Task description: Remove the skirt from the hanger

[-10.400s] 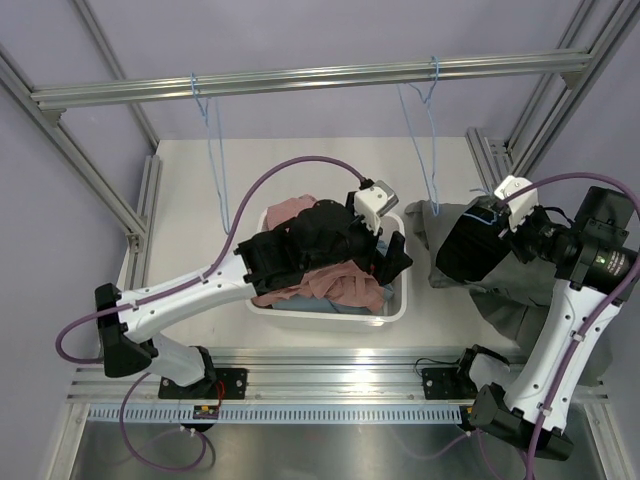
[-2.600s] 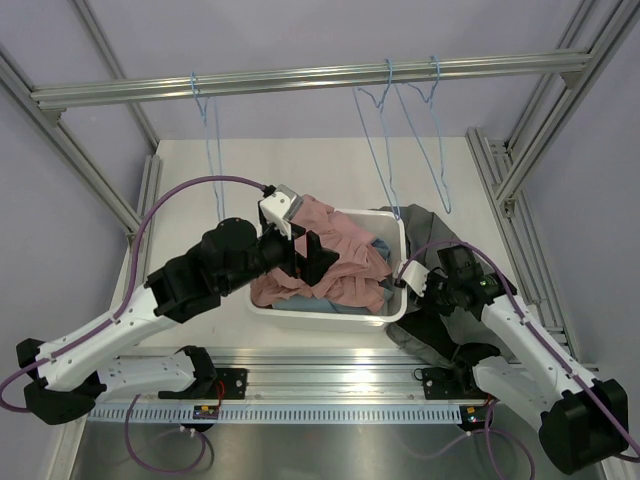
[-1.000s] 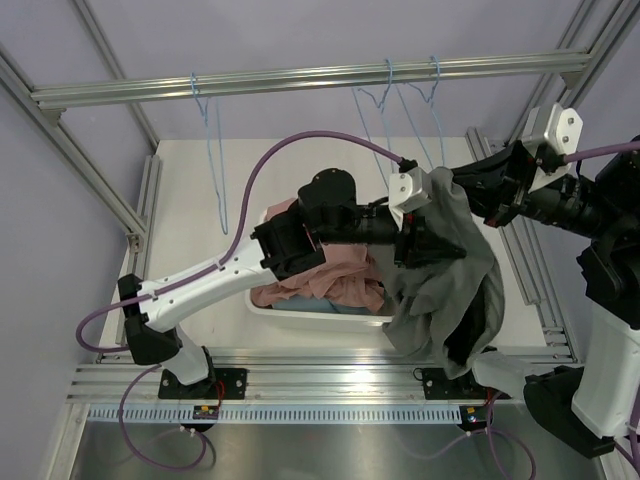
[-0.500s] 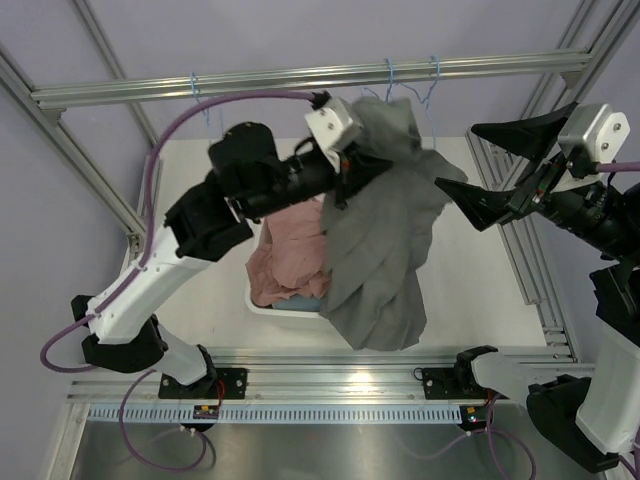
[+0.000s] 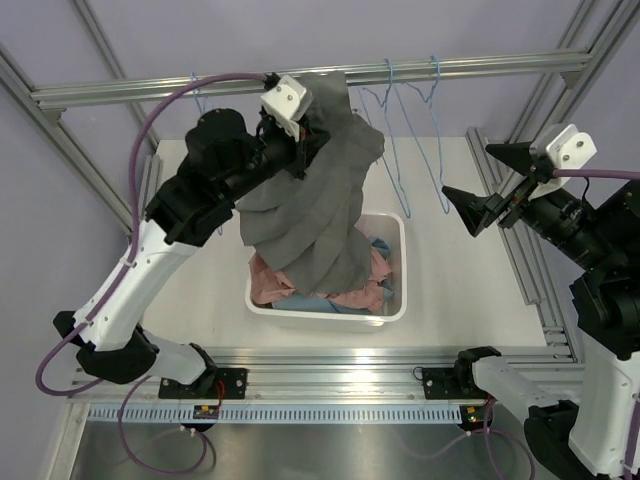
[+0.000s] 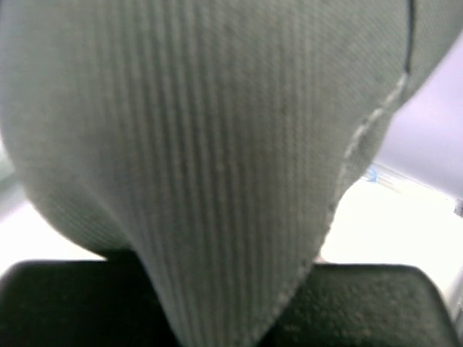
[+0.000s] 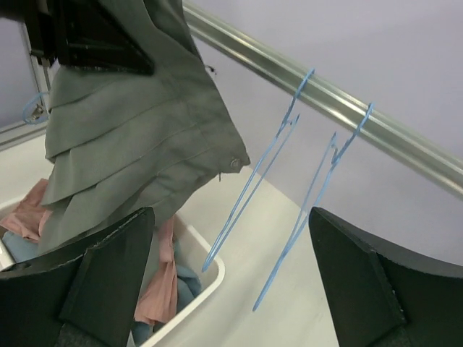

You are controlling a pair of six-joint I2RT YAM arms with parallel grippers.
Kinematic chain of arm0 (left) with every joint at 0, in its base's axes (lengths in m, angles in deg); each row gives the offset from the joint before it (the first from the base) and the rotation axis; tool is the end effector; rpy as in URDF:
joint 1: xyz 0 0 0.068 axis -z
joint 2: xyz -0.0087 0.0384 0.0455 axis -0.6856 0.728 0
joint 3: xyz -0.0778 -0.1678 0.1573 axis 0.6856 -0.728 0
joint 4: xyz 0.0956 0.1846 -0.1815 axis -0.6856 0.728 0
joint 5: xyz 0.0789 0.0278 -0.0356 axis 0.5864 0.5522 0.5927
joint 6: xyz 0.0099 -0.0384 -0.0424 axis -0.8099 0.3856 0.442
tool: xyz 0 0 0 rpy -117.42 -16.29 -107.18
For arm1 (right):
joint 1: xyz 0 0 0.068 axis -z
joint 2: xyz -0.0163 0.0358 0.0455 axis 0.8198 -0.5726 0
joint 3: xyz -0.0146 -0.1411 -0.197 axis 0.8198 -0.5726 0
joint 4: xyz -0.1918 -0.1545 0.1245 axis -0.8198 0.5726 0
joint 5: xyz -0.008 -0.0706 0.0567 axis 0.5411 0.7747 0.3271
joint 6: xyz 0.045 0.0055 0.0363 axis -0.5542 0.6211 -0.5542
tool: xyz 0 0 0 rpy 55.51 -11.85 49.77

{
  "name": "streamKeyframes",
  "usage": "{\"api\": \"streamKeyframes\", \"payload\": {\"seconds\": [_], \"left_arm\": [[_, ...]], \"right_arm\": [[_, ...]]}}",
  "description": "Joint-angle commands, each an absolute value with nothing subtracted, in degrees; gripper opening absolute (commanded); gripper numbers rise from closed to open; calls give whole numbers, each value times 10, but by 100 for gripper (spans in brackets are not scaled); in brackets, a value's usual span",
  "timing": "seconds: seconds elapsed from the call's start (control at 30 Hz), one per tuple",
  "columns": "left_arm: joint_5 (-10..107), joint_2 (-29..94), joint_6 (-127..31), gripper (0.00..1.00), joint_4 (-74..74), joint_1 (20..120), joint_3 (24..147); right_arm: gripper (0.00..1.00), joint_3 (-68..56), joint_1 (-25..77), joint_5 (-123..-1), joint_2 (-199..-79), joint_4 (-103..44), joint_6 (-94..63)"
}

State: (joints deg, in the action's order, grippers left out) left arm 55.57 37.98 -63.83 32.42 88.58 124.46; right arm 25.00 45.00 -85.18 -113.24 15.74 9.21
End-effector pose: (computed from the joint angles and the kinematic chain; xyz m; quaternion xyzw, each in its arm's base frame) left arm 0.2036 -0.2068 0.5286 0.3017 0.6367 -0.2554 0.6621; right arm 0.1089 0.0411 0.5552 -0.3499 0.5826 0.1308 0.7219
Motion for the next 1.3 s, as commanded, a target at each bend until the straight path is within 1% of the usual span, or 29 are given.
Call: {"api": "streamKeyframes", "payload": {"seconds": [0.0, 0.07, 0.1, 0.17, 0.2, 0.27, 0.3, 0.4, 0.43, 0.53, 0.57, 0.63, 0.7, 0.73, 0.77, 0.8, 0.87, 0.9, 0.93, 0.97, 1.0, 1.03, 1.13, 1.27], "left_arm": [[494, 345, -563, 0, 234, 878, 1131], [478, 313, -527, 0, 191, 878, 1070], [468, 303, -512, 0, 180, 878, 1014], [463, 277, -466, 0, 147, 878, 951], [453, 252, -436, 0, 138, 878, 891], [444, 225, -410, 0, 118, 885, 836], [440, 199, -389, 0, 112, 888, 784], [423, 165, -353, 0, 96, 897, 713], [417, 160, -345, 0, 91, 898, 672], [409, 169, -320, 0, 66, 902, 613], [414, 178, -317, 0, 54, 903, 585], [444, 216, -315, 1, 45, 907, 570], [466, 249, -318, 9, 45, 908, 567], [471, 265, -320, 15, 45, 908, 568], [486, 288, -317, 28, 46, 908, 568], [485, 296, -317, 34, 41, 908, 567], [485, 291, -315, 51, 24, 909, 561], [485, 283, -321, 70, 24, 912, 560], [491, 271, -328, 80, 28, 916, 566], [504, 259, -336, 87, 38, 926, 574], [510, 234, -360, 97, 48, 930, 596], [516, 223, -371, 99, 64, 934, 611], [505, 185, -404, 99, 117, 939, 668], [465, 145, -424, 99, 137, 939, 722]], "right_arm": [[95, 224, 467, -852, -1112, 154, 84], [95, 199, 474, -858, -1099, 156, 81], [96, 189, 481, -862, -1096, 158, 78], [95, 168, 488, -868, -1084, 162, 74], [96, 160, 496, -870, -1082, 162, 71], [96, 143, 501, -877, -1074, 167, 70], [95, 136, 504, -879, -1072, 168, 66], [95, 115, 511, -893, -1067, 171, 62], [96, 104, 515, -899, -1066, 173, 60], [96, 83, 521, -912, -1065, 176, 60], [96, 77, 523, -927, -1066, 187, 63], [96, 56, 524, -953, -1067, 204, 73], [96, 38, 530, -962, -1062, 206, 70], [96, 26, 532, -966, -1062, 214, 70], [96, 22, 538, -966, -1063, 218, 69], [96, 19, 540, -967, -1064, 223, 70], [96, 19, 545, -969, -1068, 240, 71], [97, 20, 546, -970, -1068, 244, 74], [97, 21, 546, -970, -1069, 248, 74], [97, 23, 547, -970, -1069, 249, 74], [97, 25, 565, -970, -1071, 250, 72], [97, 29, 567, -970, -1072, 251, 72], [97, 41, 575, -968, -1081, 256, 71], [98, 64, 579, -955, -1102, 261, 62]]}}
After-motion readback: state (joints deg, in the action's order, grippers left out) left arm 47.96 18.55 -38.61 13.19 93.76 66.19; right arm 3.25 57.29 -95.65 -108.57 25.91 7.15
